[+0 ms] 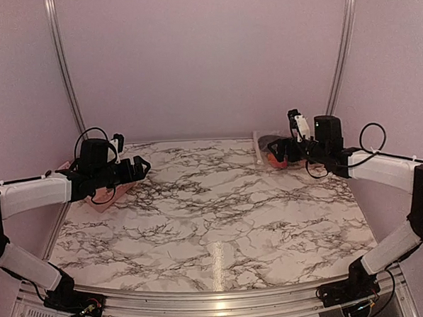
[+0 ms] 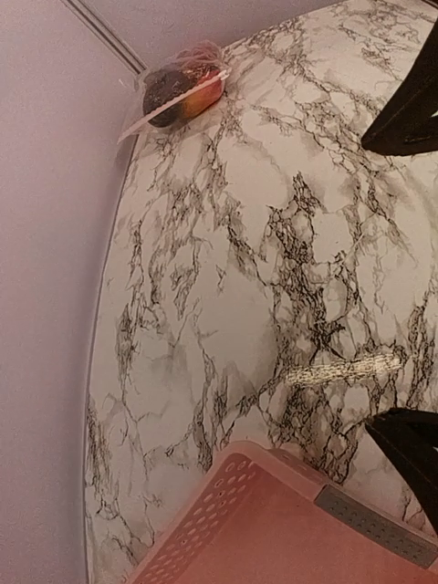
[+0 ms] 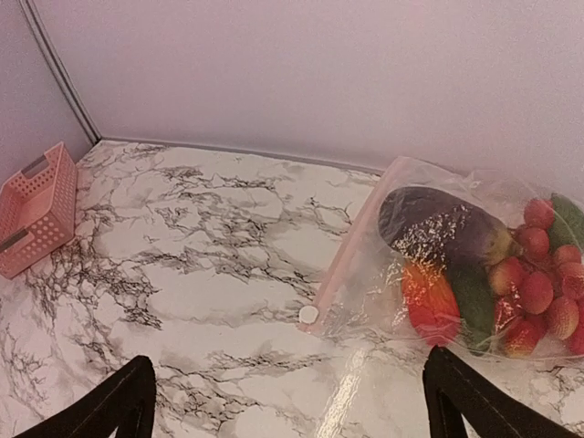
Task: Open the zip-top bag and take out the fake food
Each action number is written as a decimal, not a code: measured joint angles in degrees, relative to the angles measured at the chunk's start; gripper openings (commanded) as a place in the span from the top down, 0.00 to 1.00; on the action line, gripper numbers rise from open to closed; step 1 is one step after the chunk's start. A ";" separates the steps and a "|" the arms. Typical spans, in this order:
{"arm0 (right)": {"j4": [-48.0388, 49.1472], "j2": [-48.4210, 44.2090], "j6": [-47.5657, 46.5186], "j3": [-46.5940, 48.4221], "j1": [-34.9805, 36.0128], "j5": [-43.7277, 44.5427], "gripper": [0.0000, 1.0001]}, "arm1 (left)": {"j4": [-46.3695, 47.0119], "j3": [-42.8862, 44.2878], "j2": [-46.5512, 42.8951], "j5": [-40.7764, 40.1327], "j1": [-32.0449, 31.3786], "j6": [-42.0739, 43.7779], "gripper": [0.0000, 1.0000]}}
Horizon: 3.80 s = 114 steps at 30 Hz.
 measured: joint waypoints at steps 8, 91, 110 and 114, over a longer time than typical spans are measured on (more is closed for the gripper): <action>-8.17 10.23 -6.86 11.87 10.84 16.79 0.01 | -0.24 -0.46 -0.85 -4.11 -3.78 1.22 0.01; -26.18 33.14 -24.30 43.17 24.92 42.42 1.00 | -0.66 -6.78 -10.78 -9.53 -4.66 1.03 0.01; -26.91 12.70 -20.09 31.23 25.14 -0.44 1.00 | 0.39 -7.50 -26.95 2.45 -5.40 8.17 0.01; -27.21 11.65 -19.54 31.23 25.16 -9.25 1.00 | -0.20 -6.23 -30.75 6.16 -7.69 10.34 0.01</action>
